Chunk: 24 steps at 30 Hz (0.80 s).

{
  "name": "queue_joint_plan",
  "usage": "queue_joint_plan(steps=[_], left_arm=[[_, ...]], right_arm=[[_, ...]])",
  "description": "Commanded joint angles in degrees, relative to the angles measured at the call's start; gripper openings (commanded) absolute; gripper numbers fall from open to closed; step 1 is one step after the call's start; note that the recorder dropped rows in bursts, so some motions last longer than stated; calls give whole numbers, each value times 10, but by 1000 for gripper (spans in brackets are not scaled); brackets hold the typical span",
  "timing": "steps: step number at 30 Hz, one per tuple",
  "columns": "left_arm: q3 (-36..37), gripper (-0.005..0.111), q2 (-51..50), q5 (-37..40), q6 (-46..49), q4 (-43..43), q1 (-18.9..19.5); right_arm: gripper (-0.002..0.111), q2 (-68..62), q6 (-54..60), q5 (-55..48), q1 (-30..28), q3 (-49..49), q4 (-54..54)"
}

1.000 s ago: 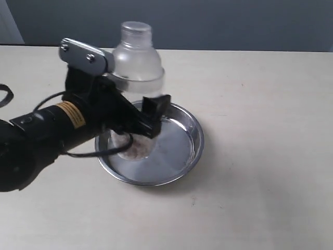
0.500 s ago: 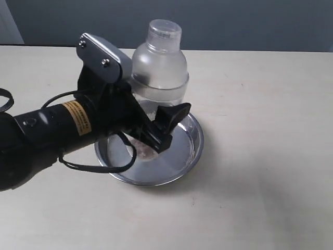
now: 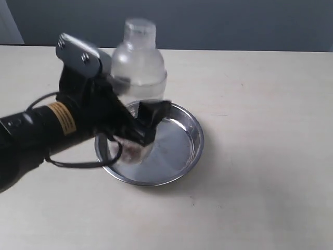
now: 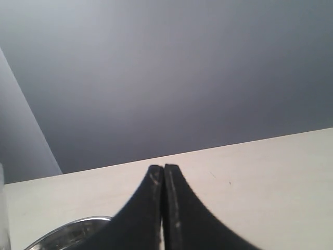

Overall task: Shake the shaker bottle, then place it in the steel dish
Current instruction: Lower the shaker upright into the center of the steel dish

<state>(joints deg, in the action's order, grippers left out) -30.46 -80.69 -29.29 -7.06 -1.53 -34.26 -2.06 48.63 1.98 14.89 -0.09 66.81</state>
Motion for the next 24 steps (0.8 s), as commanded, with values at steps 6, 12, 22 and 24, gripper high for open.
queue_joint_plan(steps=[6,12,22,24], left_arm=[[8,0,-115,-258,18,15,22],[8,0,-246,-407,-5,36,22],[-20,0,-309,-407,2,48,22],[-26,0,-316,-407,8,45,22]], right_arm=[[-1,1,2,1,-2,1,-1],[-1,1,2,0,-2,1,-1],[-1,1,2,0,-2,1,-1],[-1,1,2,0,-2,1,-1]])
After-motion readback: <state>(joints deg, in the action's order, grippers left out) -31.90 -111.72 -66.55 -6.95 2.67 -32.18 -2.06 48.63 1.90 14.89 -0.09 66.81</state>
